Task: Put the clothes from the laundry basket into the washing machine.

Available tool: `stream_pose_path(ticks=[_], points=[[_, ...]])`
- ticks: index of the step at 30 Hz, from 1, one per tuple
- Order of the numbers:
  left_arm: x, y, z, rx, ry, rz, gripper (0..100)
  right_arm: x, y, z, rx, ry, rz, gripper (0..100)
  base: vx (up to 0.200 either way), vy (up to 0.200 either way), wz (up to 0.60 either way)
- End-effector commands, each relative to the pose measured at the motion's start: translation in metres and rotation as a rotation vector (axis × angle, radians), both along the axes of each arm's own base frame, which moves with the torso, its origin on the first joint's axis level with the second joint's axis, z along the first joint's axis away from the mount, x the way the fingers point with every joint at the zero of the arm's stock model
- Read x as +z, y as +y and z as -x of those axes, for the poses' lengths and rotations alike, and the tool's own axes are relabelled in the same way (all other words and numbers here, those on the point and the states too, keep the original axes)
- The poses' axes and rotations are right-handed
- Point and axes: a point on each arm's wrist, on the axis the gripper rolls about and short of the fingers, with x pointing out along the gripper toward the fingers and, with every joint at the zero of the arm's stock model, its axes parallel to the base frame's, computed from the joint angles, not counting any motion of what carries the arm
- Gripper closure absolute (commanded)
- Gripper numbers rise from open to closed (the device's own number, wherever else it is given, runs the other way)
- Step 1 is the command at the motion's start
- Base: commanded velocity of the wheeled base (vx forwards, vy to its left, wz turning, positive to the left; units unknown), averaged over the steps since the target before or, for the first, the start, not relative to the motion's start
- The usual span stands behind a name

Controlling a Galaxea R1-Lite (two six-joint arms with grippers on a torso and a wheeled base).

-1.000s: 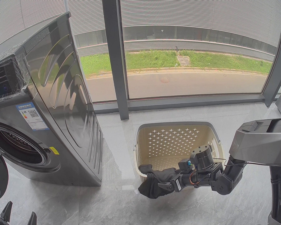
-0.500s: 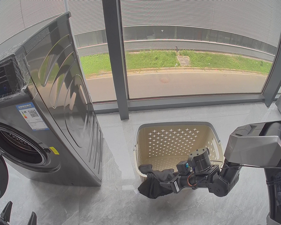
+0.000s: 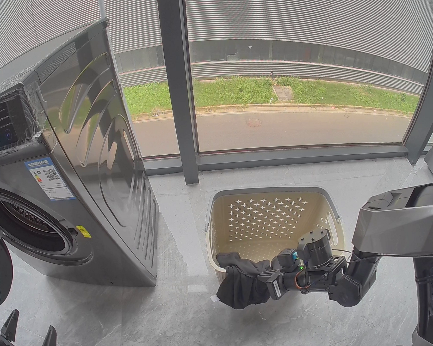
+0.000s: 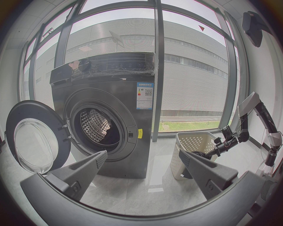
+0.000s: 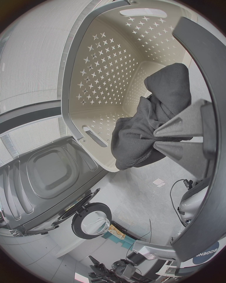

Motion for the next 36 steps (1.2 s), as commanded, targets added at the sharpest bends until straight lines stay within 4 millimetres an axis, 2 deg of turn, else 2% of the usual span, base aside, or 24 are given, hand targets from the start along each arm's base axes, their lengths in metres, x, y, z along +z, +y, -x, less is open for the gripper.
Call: stream_pose_path(ticks=[1, 7, 12, 15, 19, 24, 30, 33, 35, 36], points=[[-0.004, 0.000, 0.000, 0.000, -0.002, 0.001, 0, 0.025, -0.009, 0.011, -0.011, -0.034, -0.034, 100, 0.000, 0.000, 0.00], [-0.004, 0.000, 0.000, 0.002, -0.002, 0.001, 0, 0.066, -0.017, 0.028, -0.031, -0.079, -0.108, 100, 0.000, 0.000, 0.00], [-0.004, 0.000, 0.000, 0.002, -0.002, 0.002, 0, 0.084, -0.019, 0.042, -0.034, -0.082, -0.162, 100, 0.000, 0.000, 0.00], [-0.004, 0.000, 0.000, 0.002, -0.003, 0.002, 0, 0.103, -0.020, 0.053, -0.043, -0.087, -0.229, 100, 0.000, 0.000, 0.00], [-0.004, 0.000, 0.000, 0.002, -0.003, 0.002, 0, 0.118, -0.021, 0.054, -0.058, -0.109, -0.282, 100, 0.000, 0.000, 0.00], [-0.004, 0.000, 0.000, 0.002, -0.003, 0.002, 0, 0.121, -0.022, 0.050, -0.066, -0.140, -0.308, 100, 0.000, 0.000, 0.00], [-0.004, 0.000, 0.000, 0.002, -0.003, 0.002, 0, 0.134, -0.020, 0.047, -0.118, -0.218, -0.361, 100, 0.000, 0.000, 0.00], [-0.004, 0.000, 0.000, 0.002, -0.003, 0.002, 0, 0.145, -0.020, 0.048, -0.123, -0.261, -0.394, 100, 0.000, 0.000, 0.00], [-0.004, 0.000, 0.000, 0.002, -0.003, 0.002, 0, 0.163, -0.023, 0.051, -0.139, -0.331, -0.442, 100, 0.000, 0.000, 0.00], [-0.004, 0.000, 0.000, 0.002, -0.003, 0.002, 0, 0.163, -0.023, 0.051, -0.139, -0.331, -0.442, 100, 0.000, 0.000, 0.00]])
